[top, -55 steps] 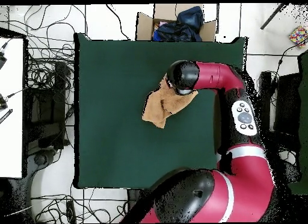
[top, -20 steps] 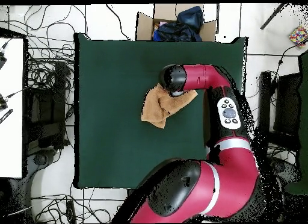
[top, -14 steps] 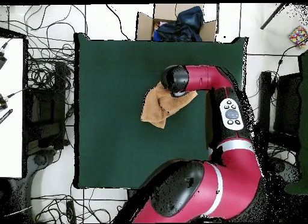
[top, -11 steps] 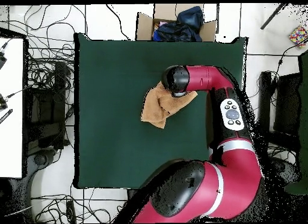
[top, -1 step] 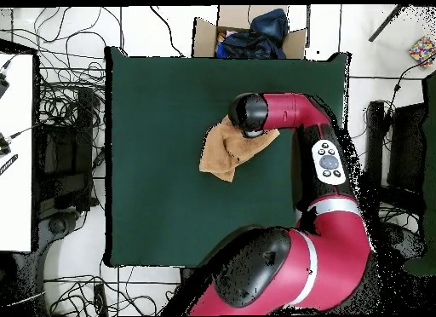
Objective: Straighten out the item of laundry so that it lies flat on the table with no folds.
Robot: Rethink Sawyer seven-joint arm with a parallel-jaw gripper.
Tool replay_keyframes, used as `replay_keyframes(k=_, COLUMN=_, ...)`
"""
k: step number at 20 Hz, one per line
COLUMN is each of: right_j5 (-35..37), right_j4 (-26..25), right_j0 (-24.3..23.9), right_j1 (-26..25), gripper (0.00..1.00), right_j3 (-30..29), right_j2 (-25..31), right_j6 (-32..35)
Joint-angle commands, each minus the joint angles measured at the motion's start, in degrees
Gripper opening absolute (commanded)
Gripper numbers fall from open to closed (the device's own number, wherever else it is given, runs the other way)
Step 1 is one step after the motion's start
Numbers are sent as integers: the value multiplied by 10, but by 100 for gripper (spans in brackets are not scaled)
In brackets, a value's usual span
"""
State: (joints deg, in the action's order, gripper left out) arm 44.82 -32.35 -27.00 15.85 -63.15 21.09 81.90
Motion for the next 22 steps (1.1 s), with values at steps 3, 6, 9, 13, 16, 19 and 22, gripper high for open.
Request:
replay_keyframes(k=3, right_j5=-58, right_j4=13, right_j0=-37, right_j1=-9, gripper=100, right_j3=-106, right_j2=76, right_j6=-82)
replay_keyframes(k=6, right_j5=-60, right_j4=16, right_j0=-51, right_j1=-1, gripper=100, right_j3=-128, right_j2=101, right_j6=-101)
replay_keyframes(k=9, right_j5=-63, right_j4=9, right_j0=-60, right_j1=2, gripper=100, right_j3=-136, right_j2=109, right_j6=-100)
replay_keyframes(k=13, right_j5=-62, right_j4=10, right_j0=-77, right_j1=9, gripper=100, right_j3=-152, right_j2=130, right_j6=-106)
replay_keyframes(k=16, right_j5=-60, right_j4=4, right_j0=-84, right_j1=12, gripper=100, right_j3=-158, right_j2=136, right_j6=-105)
replay_keyframes(k=19, right_j5=-57, right_j4=-6, right_j0=-82, right_j1=15, gripper=100, right_j3=-157, right_j2=132, right_j6=-99)
replay_keyframes(k=22, right_j5=-66, right_j4=-30, right_j0=-66, right_j1=25, gripper=0, right_j3=-150, right_j2=113, right_j6=-79)
